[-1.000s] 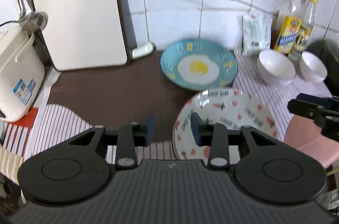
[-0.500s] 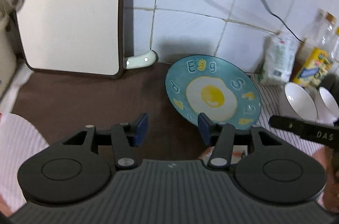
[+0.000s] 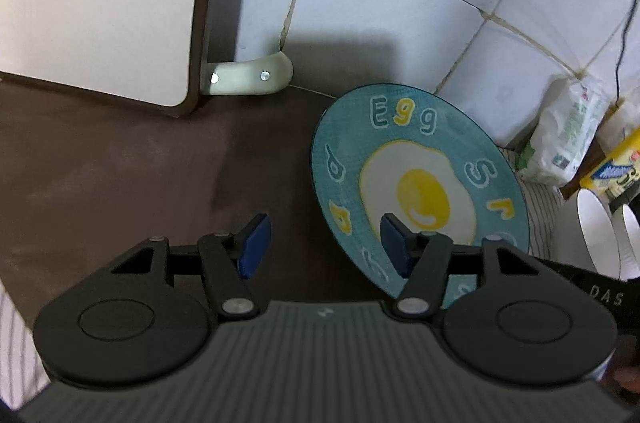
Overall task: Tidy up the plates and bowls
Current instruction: 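Move both grippers to the teal Egg plate rim and close them, then lift the teal Egg plate and carry it over the bunny plate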
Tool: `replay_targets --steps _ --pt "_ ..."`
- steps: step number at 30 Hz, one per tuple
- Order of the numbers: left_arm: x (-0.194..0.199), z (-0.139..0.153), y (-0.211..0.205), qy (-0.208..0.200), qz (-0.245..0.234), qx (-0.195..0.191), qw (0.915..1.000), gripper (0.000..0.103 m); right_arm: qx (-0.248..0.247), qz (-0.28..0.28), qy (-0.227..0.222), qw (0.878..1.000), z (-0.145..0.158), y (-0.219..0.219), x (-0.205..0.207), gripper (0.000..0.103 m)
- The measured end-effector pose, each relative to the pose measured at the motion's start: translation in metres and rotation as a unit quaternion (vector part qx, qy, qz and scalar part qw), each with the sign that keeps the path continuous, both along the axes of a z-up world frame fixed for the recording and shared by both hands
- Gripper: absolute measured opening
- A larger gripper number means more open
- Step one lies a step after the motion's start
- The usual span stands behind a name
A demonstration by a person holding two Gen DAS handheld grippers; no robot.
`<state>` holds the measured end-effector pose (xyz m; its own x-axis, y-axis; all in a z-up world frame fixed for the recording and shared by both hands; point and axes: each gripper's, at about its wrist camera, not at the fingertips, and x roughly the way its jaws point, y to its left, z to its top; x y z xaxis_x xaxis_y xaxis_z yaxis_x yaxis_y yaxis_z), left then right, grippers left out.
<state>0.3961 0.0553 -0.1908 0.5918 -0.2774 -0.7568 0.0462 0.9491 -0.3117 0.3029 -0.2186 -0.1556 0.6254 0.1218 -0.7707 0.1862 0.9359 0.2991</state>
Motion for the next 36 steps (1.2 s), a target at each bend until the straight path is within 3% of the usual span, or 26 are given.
replay_targets --steps 2,6,9,13,17,20,21,26,36 --pt "0.004 -0.005 -0.001 0.007 0.004 -0.006 0.9999 0.054 0.001 -0.001 0.001 1.000 -0.004 -0.001 0.003 0.050" --pt "0.009 -0.010 -0.002 0.010 0.010 0.001 0.9999 0.035 0.007 -0.003 0.004 1.000 -0.009 -0.005 0.009 0.050" --pt "0.010 -0.010 -0.003 0.008 -0.004 0.001 1.0000 0.028 0.008 0.002 0.001 1.000 -0.010 -0.006 0.011 0.047" --pt "0.009 -0.009 -0.009 0.003 -0.005 0.019 0.9998 0.028 0.000 0.003 -0.003 1.000 -0.013 -0.007 0.014 0.036" --pt "0.010 -0.010 -0.011 0.008 0.001 0.013 0.9999 0.026 -0.004 -0.001 -0.008 1.000 -0.015 -0.011 0.012 0.023" --pt "0.011 -0.011 -0.012 0.009 0.002 0.012 0.9999 0.025 0.010 -0.003 -0.004 1.000 -0.015 -0.017 0.013 0.022" --pt "0.011 -0.010 -0.012 0.011 -0.001 0.007 0.9999 0.020 0.009 0.000 -0.003 1.000 -0.014 -0.017 0.014 0.021" --pt "0.008 -0.003 -0.020 0.008 -0.025 0.030 0.9992 0.020 0.015 -0.002 -0.003 1.000 -0.012 -0.018 0.012 0.021" --pt "-0.029 0.037 -0.018 -0.027 -0.042 0.043 0.9978 0.020 0.062 -0.001 -0.045 0.997 0.015 -0.028 -0.024 0.021"
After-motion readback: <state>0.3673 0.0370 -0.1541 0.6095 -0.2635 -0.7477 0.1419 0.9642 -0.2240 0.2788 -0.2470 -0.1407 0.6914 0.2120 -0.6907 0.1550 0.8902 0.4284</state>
